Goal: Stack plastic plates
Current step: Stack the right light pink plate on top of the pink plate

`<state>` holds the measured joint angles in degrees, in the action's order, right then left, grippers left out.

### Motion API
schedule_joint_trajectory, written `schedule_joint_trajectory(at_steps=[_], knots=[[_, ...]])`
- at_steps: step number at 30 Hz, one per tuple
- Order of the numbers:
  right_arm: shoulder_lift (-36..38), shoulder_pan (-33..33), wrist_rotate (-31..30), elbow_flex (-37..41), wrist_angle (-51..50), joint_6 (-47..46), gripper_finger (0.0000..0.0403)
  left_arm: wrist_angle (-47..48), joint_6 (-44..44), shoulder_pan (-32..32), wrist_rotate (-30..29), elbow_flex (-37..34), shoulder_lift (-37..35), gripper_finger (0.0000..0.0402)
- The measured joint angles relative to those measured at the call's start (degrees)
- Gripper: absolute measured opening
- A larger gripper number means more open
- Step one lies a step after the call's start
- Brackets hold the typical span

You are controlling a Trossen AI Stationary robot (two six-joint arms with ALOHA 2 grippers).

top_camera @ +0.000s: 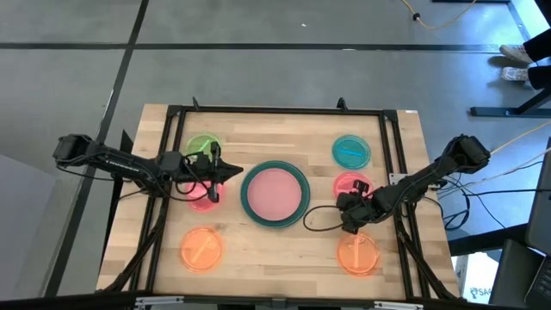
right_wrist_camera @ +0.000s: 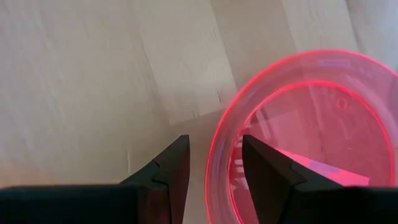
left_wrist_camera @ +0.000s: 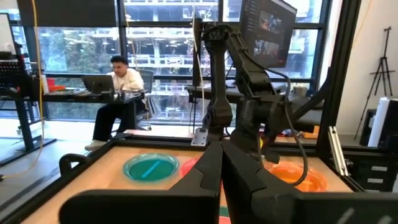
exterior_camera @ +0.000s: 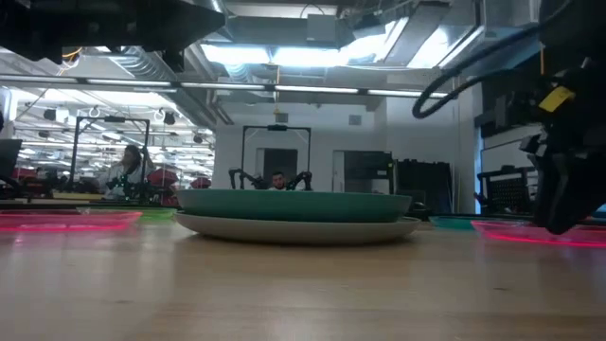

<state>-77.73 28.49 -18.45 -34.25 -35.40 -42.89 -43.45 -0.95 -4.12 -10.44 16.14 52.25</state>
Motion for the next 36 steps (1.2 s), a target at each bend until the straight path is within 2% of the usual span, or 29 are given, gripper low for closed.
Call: schedule_joint_trajectory(at_steps=[10, 13, 20, 25, 36], knots=[[0.0, 0.0, -0.5, 2.9, 1.4, -0.8, 0.0132, -0.9, -1.4, 0.0, -2.1, 0.0, 0.0, 0.0002], [0.0, 0.0, -0.4, 3.0, 1.4, -0.5, 0.0106, -0.9, -1.5, 0.0, -2.1, 0.0, 0.0, 0.0001], [0.0, 0.0, -1.2, 3.1, 0.8, 1.8, 0.0009, -0.9, -1.5, 0.0, -2.1, 0.0, 0.0, 0.0001], [0.0, 0.0, -2.6, 3.1, 0.8, 2.8, 0.0017, -0.9, -1.5, 0.0, -2.1, 0.0, 0.0, 0.0001], [0.0, 0.0, -2.5, -1.1, 0.9, 6.3, 0.0002, -0.9, -1.5, 0.0, -2.1, 0.0, 0.0, 0.0001]])
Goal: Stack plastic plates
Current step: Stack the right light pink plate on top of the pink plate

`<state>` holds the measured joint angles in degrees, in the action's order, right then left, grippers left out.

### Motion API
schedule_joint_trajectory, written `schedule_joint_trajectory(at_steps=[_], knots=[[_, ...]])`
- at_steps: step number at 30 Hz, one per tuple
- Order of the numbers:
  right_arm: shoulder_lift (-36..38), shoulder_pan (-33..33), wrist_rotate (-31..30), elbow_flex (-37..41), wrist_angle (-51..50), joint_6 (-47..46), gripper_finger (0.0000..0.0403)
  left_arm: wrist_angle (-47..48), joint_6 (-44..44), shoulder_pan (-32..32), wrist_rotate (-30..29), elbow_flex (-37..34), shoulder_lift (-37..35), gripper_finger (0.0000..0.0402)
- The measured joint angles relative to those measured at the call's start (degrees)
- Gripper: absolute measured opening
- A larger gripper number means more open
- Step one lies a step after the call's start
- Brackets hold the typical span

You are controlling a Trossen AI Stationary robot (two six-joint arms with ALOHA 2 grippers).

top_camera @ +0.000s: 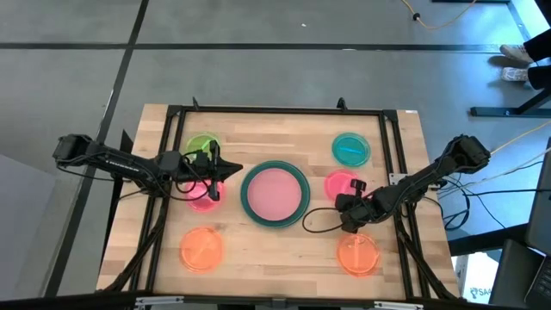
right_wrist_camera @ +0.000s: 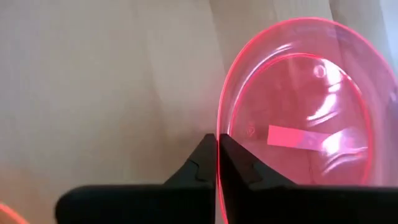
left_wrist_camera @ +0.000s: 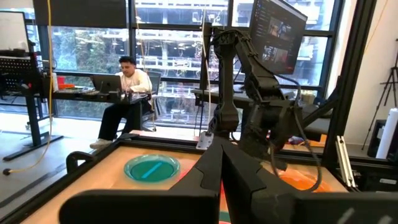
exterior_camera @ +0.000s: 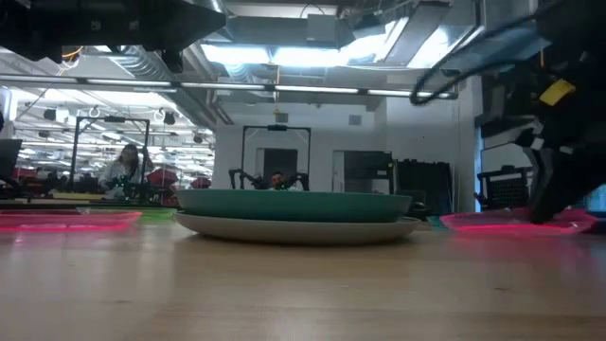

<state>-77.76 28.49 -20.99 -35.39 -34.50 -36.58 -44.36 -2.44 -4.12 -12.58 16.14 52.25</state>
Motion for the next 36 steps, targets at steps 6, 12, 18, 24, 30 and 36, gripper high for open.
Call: schedule_joint_trajectory(at_steps=[6, 12, 18, 24, 30, 36], knots=[[0.0, 0.0, -0.3, -3.9, -0.1, 4.6, 0.0003, 0.0, 0.0, 0.0, 0.0, 0.0, 0.0, 0.0001], [0.0, 0.0, -3.5, -8.5, 0.3, 10.4, 0.0002, 0.1, 0.0, 0.0, 0.0, 0.0, 0.0, 0.0001], [0.0, 0.0, -7.6, -11.4, 5.9, 18.5, 0.0002, 0.1, 0.0, 0.0, 0.0, 0.0, 0.0, 0.0001], [-1.2, 0.0, -7.9, -11.4, 19.8, 30.3, 0.0001, 0.1, 0.0, 0.0, 0.0, 0.0, 0.0, 0.0001], [-4.9, -1.6, -4.6, -11.4, 32.4, 38.8, 0.0002, 0.1, 0.0, 0.0, 0.0, 0.0, 0.0, 0.0001], [-9.8, -5.8, 2.3, -11.4, 42.4, 40.9, 0.0002, 0.1, 0.0, 0.0, 0.0, 0.0, 0.0, 0.0001]])
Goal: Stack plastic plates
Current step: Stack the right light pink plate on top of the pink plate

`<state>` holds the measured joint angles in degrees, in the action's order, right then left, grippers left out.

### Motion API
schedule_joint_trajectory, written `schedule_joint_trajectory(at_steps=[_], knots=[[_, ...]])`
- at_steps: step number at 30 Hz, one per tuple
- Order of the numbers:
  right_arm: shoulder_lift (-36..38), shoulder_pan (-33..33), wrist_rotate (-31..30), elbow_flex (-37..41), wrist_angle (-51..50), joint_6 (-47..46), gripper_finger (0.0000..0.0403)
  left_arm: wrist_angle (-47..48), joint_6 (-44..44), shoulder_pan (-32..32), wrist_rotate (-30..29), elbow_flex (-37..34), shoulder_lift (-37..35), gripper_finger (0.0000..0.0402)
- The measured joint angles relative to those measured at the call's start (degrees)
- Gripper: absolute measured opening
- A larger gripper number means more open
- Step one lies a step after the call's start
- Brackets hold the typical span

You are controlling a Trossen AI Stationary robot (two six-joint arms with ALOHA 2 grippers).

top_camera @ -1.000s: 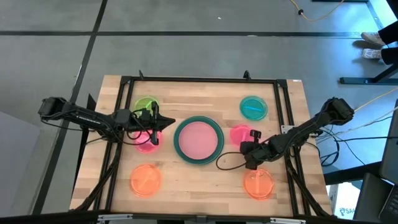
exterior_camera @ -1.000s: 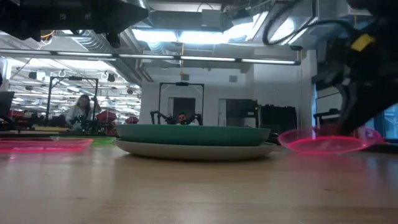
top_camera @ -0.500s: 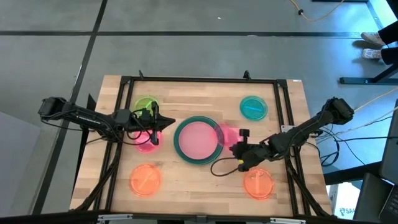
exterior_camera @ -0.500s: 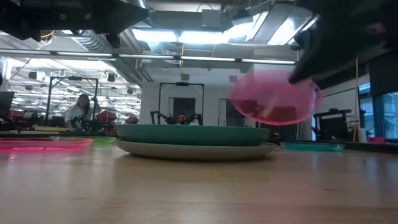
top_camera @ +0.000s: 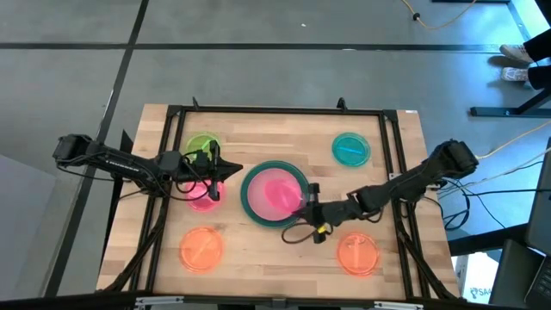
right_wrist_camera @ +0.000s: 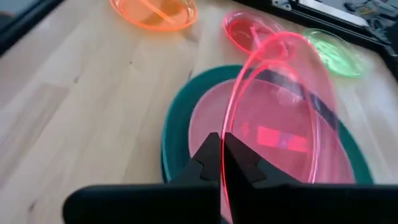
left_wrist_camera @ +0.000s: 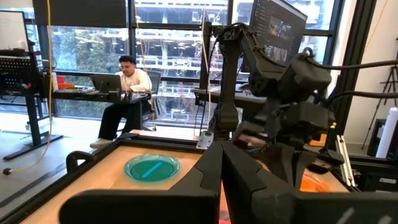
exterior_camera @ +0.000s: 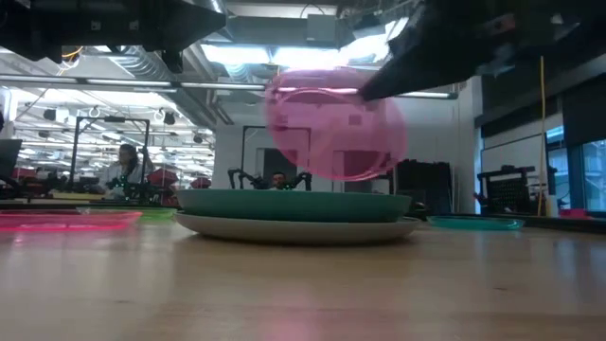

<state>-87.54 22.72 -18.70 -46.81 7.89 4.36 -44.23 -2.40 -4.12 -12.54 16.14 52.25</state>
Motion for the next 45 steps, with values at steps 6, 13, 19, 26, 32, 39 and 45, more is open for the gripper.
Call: schedule_joint_trajectory(at_steps=[6, 13, 19, 26, 32, 39, 45], knots=[[-3.8, -3.7, 7.9, 0.0, 6.4, -1.1, 0.0002, 0.0, 0.0, 0.0, 0.0, 0.0, 0.0, 0.0002], [-5.5, -6.5, 7.8, 0.0, 7.4, -1.1, 0.0002, 0.0, 0.0, 0.0, 0.0, 0.0, 0.0, 0.0001], [-8.4, -7.8, 7.8, 0.0, 7.8, -1.1, 0.0002, 0.0, 0.0, 0.0, 0.0, 0.0, 0.0, 0.0001], [-11.2, -7.8, 7.8, 0.0, 8.6, -1.6, 0.0002, 0.0, 0.4, 0.0, 0.0, 0.0, 0.0, 0.0001], [-11.7, -7.8, 7.8, 0.0, 8.8, -1.7, 0.0002, 0.0, 1.1, 0.0, 0.0, 0.0, 0.0, 0.0002], [-11.7, -7.8, 7.8, 0.0, 8.7, -2.9, 0.0002, 0.0, 1.1, 0.0, 0.0, 0.0, 0.0, 0.0002], [-11.7, -7.8, 7.8, 0.0, 8.7, -3.3, 0.0003, 0.0, 1.1, 0.0, 0.0, 0.0, 0.0, 0.0001]])
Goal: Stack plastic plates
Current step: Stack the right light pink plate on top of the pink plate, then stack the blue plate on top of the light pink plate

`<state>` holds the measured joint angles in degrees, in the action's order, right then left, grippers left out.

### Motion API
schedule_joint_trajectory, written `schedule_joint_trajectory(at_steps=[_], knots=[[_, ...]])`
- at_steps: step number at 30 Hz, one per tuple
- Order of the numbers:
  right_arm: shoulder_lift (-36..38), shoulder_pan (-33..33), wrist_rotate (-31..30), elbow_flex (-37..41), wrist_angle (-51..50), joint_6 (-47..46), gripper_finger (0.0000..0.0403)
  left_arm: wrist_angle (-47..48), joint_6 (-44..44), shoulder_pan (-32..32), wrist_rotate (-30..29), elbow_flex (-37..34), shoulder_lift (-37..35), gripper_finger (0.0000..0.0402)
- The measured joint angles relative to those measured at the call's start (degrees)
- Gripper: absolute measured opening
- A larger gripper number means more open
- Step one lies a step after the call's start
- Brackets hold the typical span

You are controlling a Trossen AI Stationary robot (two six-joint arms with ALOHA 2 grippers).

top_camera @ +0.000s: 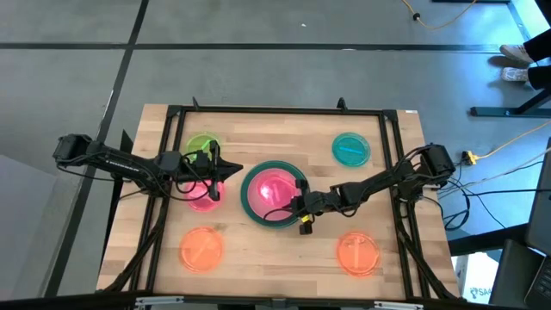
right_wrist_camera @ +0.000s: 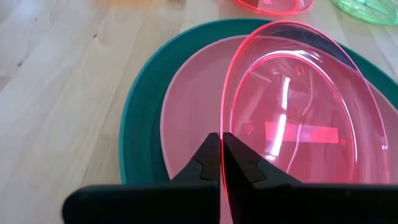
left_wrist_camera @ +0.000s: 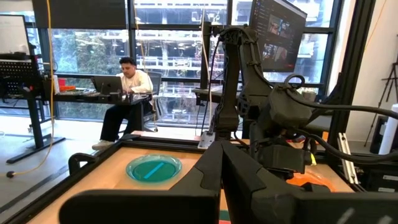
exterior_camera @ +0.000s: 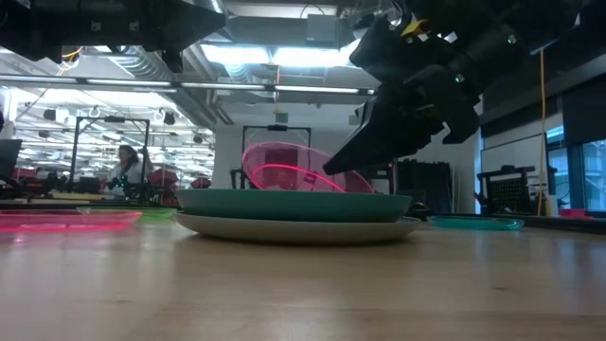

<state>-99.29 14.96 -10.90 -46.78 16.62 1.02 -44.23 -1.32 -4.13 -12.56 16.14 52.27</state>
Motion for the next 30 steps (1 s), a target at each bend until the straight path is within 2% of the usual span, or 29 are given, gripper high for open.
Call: schedule_joint_trajectory(at_steps=[3, 10, 14, 25, 30], knots=[[0.0, 0.0, -0.7, 0.0, -0.1, -1.2, 0.0020, 0.0, 0.0, 0.0, 0.0, 0.0, 0.0, 0.0002], [0.1, 0.0, -1.0, 0.0, -0.2, -1.2, 0.0108, 0.0, 0.0, 0.0, 0.0, 0.0, 0.0, 0.0002], [2.6, 0.1, -0.9, 0.0, -3.0, -0.8, 0.0141, 0.0, 0.0, 0.0, 0.0, 0.0, 0.0, 0.0001], [15.4, 0.1, -0.7, 0.0, -23.8, -3.9, 0.0154, 0.0, 0.0, 0.0, 0.2, 0.0, 0.0, 0.0001], [19.7, 0.1, -5.1, 0.0, -33.9, -5.7, 0.0154, 0.0, 0.0, 0.0, 0.2, 0.0, 0.0, 0.0001]])
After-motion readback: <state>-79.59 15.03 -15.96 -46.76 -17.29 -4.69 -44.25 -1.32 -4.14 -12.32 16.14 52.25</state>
